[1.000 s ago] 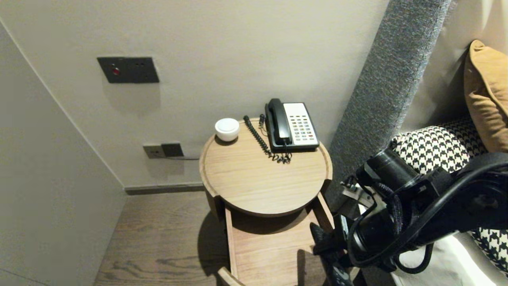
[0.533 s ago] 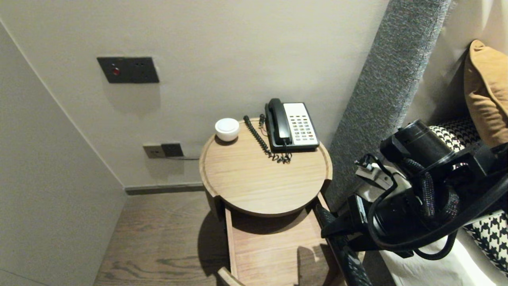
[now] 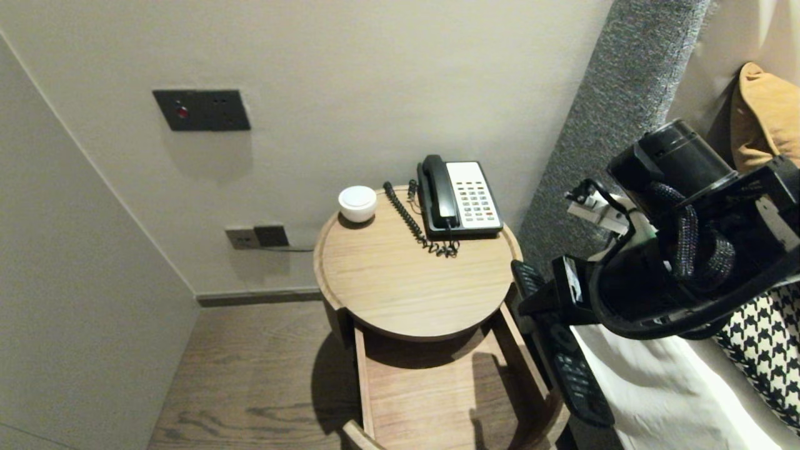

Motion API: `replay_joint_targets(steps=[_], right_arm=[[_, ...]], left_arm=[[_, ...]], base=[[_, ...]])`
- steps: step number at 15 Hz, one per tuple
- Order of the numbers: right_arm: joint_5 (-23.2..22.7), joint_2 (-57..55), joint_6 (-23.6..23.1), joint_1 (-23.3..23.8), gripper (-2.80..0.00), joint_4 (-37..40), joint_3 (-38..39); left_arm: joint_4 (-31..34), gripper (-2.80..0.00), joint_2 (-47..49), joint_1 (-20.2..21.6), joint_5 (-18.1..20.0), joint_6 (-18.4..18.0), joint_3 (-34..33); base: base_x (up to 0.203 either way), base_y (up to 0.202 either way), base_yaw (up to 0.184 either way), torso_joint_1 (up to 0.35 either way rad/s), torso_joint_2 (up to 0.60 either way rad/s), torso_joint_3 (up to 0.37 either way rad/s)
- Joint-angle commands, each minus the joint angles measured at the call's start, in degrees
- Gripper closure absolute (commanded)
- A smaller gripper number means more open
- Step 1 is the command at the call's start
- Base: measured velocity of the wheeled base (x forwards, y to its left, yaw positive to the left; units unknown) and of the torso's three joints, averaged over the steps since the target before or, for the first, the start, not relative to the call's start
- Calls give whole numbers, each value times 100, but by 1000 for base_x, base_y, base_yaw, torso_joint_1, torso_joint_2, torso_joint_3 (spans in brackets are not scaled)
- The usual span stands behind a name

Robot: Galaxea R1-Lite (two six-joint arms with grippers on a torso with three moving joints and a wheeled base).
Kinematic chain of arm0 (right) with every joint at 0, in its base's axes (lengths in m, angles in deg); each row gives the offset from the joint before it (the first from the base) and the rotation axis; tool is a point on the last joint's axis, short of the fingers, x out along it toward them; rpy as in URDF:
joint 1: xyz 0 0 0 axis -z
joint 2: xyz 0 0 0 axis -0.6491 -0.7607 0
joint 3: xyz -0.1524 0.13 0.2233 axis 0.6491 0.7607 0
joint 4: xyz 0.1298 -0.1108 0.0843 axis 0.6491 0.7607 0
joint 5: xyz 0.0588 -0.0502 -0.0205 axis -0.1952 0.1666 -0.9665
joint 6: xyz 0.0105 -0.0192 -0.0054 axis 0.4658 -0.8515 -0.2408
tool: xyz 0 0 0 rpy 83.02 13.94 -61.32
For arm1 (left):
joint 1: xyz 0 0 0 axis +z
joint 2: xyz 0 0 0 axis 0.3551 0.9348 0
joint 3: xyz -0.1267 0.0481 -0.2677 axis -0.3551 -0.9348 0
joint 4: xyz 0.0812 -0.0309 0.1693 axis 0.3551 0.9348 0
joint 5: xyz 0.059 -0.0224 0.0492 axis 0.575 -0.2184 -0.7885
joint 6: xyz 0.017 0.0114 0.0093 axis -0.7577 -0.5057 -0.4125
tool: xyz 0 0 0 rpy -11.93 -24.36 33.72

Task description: Take the remote control out of the drawer one by one and place them on the table

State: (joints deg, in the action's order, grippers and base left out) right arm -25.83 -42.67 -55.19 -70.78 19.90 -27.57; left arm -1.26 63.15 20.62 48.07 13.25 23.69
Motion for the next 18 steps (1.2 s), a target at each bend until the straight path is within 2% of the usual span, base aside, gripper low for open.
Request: replay_joint_targets(steps=[1,4,8,12,16,18], right_arm=[[380,-459,-274,-45,0,3,-398],[670,-974,-617,-165,0,-26,-935],[731,-1895,-727,-208,0,-51,-1961],[816,-2798,-878,-594,0,-23,-3002],[1167,-3421,-1056,-976,0,-219,-3145],[1229,-3517,-1090,-988,0,-336,-3146]], left_arm=[[1,0,0,1,-1,-4,0],[2,0,0,1,-1,-4,0],[2,0,0,1,-1,-4,0],[2,0,0,1,-1,-4,0],[0,0,0,1,-1,-4,0],[2,0,0,1,-1,-4,0]], base=[[0,0,0,0,0,0],[0,0,0,0,0,0],[0,0,0,0,0,0],[0,0,0,0,0,0],[0,0,0,0,0,0],[0,0,0,0,0,0]])
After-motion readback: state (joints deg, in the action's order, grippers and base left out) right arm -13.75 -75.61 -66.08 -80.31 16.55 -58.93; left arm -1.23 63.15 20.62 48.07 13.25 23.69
